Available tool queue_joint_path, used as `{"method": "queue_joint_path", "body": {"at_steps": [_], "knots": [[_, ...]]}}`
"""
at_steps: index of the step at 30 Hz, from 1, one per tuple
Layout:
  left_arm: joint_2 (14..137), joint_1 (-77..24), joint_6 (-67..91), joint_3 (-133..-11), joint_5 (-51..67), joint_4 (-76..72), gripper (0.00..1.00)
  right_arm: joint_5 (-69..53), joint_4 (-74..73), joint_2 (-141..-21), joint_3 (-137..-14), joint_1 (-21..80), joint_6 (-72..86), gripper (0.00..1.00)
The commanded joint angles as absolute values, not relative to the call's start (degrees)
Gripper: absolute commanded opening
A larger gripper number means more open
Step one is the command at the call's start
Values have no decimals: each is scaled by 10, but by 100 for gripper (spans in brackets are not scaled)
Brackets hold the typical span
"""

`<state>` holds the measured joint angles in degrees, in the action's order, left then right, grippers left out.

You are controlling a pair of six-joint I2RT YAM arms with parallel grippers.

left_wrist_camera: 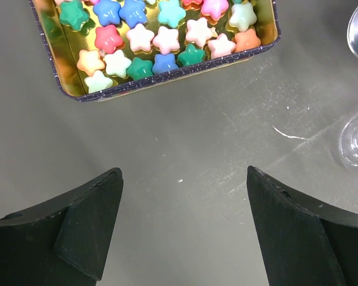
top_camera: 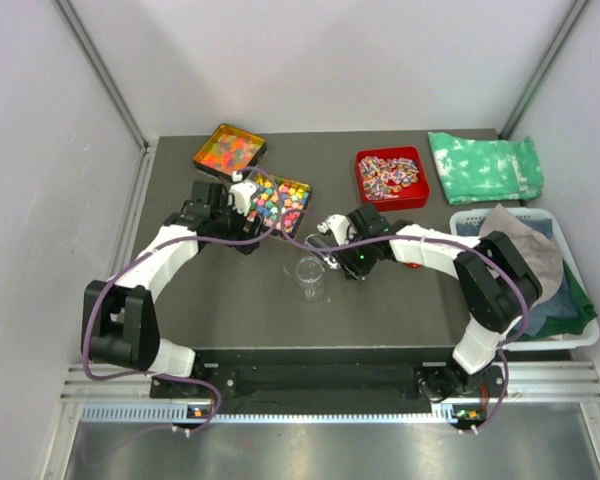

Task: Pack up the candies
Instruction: Pick up the spatula from the center of the board.

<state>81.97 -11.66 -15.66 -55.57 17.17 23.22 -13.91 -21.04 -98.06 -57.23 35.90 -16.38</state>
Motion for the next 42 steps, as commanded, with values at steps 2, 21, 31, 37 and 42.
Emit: {"method": "queue_joint_path", "body": {"at_steps": [2,21,31,37,42], "knots": [[796,-112,-144,-553,195,207,89,-100,-198,-985,-597,363,-151,30],[918,-112,-132,-762,304,279,98,-33,-246,-870,-659,346,-213,0],[1030,-112,-102,-947,482,356,96,-25,-317,-806,-723,347,-264,0],[1040,-112,-39,-974,569,319,95,24,-305,-800,-712,366,-279,0],[1046,-115,14,-992,621,291,94,40,-298,-807,-717,371,-272,0]]}}
